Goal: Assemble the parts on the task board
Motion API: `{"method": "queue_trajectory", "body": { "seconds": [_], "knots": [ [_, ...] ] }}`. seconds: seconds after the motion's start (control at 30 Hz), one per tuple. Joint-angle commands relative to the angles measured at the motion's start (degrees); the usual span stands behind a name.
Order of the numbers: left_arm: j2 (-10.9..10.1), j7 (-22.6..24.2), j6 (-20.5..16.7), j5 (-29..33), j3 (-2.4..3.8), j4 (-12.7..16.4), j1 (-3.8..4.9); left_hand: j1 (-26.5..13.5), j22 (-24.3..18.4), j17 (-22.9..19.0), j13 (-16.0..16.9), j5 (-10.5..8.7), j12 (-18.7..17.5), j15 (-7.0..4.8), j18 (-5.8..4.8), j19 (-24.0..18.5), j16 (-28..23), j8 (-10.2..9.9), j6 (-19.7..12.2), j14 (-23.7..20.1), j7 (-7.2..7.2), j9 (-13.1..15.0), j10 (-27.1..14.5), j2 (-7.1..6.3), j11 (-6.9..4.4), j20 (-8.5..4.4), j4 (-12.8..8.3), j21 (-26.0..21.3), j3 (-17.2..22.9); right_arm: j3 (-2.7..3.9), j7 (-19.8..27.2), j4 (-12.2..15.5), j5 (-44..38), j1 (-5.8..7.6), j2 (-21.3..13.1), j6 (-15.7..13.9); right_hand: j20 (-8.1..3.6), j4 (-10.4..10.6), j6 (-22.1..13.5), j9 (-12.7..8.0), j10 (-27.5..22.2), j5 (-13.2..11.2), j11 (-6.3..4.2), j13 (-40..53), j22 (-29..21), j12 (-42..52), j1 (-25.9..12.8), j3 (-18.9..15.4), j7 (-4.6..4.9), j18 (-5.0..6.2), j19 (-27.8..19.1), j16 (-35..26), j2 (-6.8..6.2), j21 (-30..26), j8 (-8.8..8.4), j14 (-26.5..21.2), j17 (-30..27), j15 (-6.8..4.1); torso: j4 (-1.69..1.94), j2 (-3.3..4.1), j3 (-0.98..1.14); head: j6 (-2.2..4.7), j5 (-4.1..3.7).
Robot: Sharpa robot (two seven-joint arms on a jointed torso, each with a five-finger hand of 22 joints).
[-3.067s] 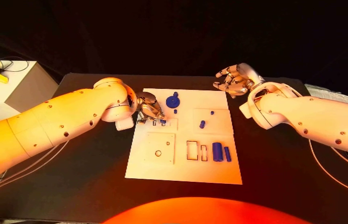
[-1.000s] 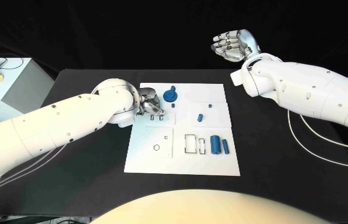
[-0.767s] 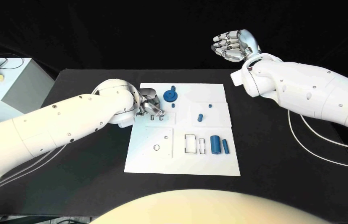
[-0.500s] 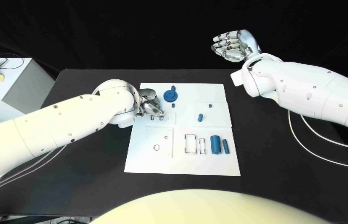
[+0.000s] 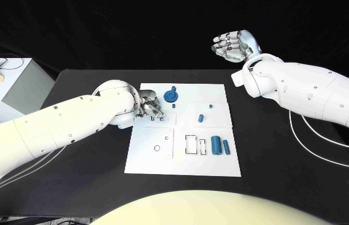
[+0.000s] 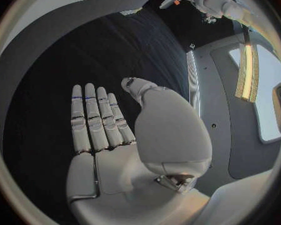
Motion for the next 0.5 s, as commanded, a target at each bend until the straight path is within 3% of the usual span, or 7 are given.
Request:
{"method": "queue_trajectory", "body": {
  "seconds": [0.03,0.5],
  "knots": [
    [0.2,-0.1,1.6,-0.4,-0.02,0.0,-0.01,-0.3,0.1,10.5,-0.1,0.28,0.2,-0.35,-0.90,0.4,0.3,0.2,0.9,4.4,-0.42,0.0,0.2,0.50,0.05,0.01,-13.2,0.3,13.6,0.03,0.9,0.1,0.0,0.03,0.0,1.1,-0.07,-0.3,-0.3,-0.1,0.1,-0.3,0.34,-0.1,-0.1,-0.3,-0.6,0.0,1.72,0.29,-0.4,-0.2,-0.14,-0.3,-0.28,-0.1,0.0,0.37,0.04,0.02,-0.03,0.00,-0.01],
    [0.4,-0.1,2.8,-0.4,-0.18,-0.3,-0.03,-0.4,0.0,10.4,-0.3,0.28,0.1,-0.36,-0.91,0.4,0.3,0.2,0.9,4.4,-0.44,0.0,0.2,0.50,0.03,-0.01,-13.2,0.3,13.6,0.03,0.9,0.2,0.0,0.04,0.0,1.7,-0.03,-0.3,-0.3,-0.1,0.1,-0.2,0.36,-0.1,-0.2,-0.3,-0.6,-0.1,1.73,0.30,-0.5,-0.2,-0.14,-0.3,-0.31,-0.1,-0.1,0.40,0.03,-0.02,-0.01,0.00,0.06]
  ]
}}
